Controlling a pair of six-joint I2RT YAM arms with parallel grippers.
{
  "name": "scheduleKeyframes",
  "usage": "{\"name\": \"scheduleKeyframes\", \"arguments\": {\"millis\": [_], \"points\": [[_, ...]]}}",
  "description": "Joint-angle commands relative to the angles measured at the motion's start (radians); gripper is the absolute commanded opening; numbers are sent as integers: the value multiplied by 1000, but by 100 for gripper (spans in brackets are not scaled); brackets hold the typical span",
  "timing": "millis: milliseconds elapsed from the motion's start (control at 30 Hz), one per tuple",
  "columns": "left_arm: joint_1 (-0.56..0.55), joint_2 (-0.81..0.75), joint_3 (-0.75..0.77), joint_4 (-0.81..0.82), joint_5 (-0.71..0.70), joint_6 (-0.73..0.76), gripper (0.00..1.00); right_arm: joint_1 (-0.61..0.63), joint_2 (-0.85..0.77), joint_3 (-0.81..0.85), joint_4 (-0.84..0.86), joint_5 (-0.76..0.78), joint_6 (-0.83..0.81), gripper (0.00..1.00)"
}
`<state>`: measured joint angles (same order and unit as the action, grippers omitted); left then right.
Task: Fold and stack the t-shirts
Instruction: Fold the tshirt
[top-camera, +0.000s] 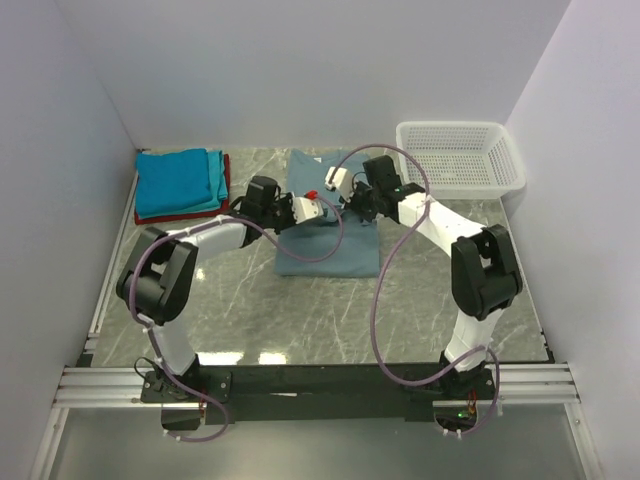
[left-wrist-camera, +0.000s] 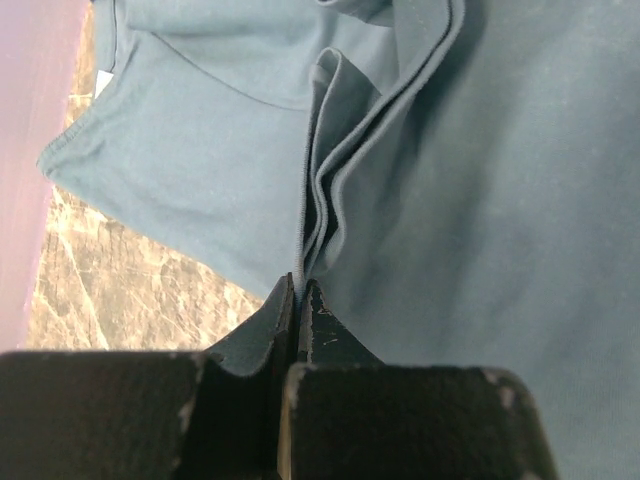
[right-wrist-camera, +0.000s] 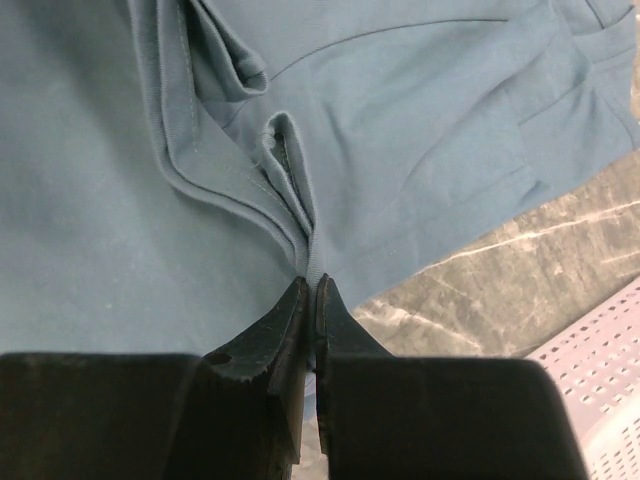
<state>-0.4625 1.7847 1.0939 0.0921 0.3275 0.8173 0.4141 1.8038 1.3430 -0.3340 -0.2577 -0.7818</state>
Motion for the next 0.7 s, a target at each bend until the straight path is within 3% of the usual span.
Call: {"name": "scheduleKeyframes", "arguments": {"millis": [0,667], "points": [[12,18,66,20,59,9,0,-9,23,65,30,6,23,0],[36,137,205,0,61,-9,0,-32,138,177,26,69,59,0]]}}
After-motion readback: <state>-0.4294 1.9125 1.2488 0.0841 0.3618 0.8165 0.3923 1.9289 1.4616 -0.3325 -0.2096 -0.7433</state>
